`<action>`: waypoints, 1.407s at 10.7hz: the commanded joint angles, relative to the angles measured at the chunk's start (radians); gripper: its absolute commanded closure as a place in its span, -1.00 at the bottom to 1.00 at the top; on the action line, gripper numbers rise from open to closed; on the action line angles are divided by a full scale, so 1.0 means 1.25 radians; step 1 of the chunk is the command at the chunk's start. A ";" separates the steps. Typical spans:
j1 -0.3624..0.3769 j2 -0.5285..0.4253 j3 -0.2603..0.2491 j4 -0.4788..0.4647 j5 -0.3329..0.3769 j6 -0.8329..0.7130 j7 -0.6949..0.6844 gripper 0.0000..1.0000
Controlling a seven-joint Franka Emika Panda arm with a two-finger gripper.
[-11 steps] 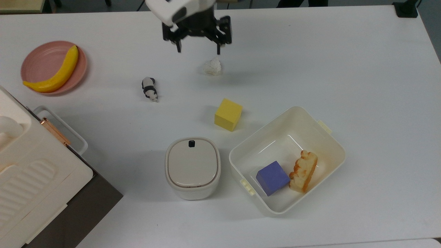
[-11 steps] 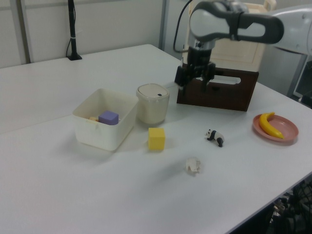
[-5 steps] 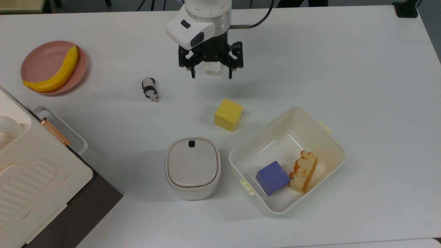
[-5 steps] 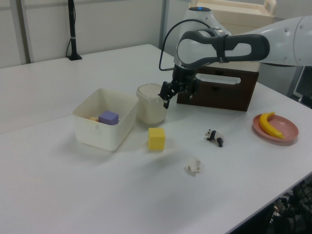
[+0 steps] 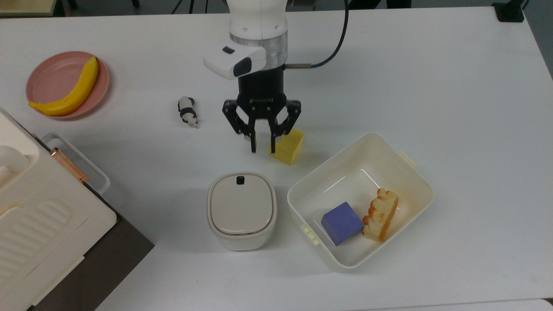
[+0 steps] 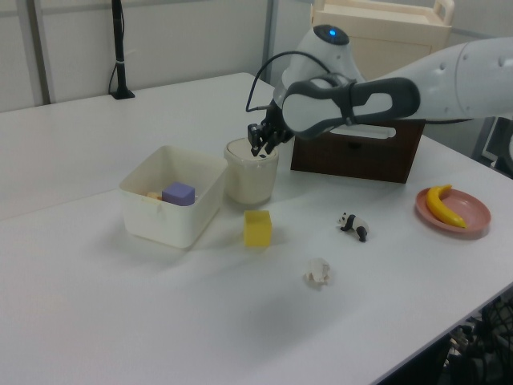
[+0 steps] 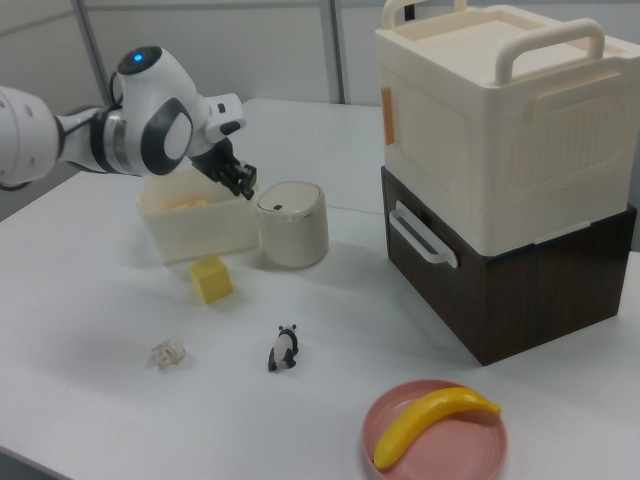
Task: Open the trash can
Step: 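Move the gripper over the small cream-white trash can, then lower the open gripper onto the trash can lid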
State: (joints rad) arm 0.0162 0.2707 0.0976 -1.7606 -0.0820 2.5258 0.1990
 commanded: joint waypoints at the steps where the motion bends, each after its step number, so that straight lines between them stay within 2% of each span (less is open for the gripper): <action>1: 0.008 0.091 -0.034 0.090 -0.046 0.078 0.017 0.86; 2: 0.004 0.119 -0.036 0.122 -0.067 0.078 0.017 0.98; 4: -0.003 0.148 -0.036 0.155 -0.108 0.077 0.013 1.00; 8: 0.007 0.181 -0.035 0.131 -0.285 0.075 0.016 1.00; 9: 0.005 0.186 -0.035 0.131 -0.293 0.075 0.011 1.00; 11: 0.004 0.190 -0.035 0.132 -0.283 0.078 0.022 1.00; 12: -0.002 0.173 -0.036 0.138 -0.221 0.078 0.064 1.00; 13: -0.001 0.136 -0.042 0.136 -0.124 0.077 0.077 1.00; 14: 0.009 0.096 -0.058 0.121 -0.061 0.067 0.082 0.26; 15: 0.009 0.061 -0.058 0.102 -0.052 0.038 0.085 -0.21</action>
State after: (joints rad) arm 0.0100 0.4607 0.0479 -1.5684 -0.2184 2.6229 0.2660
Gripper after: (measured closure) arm 0.938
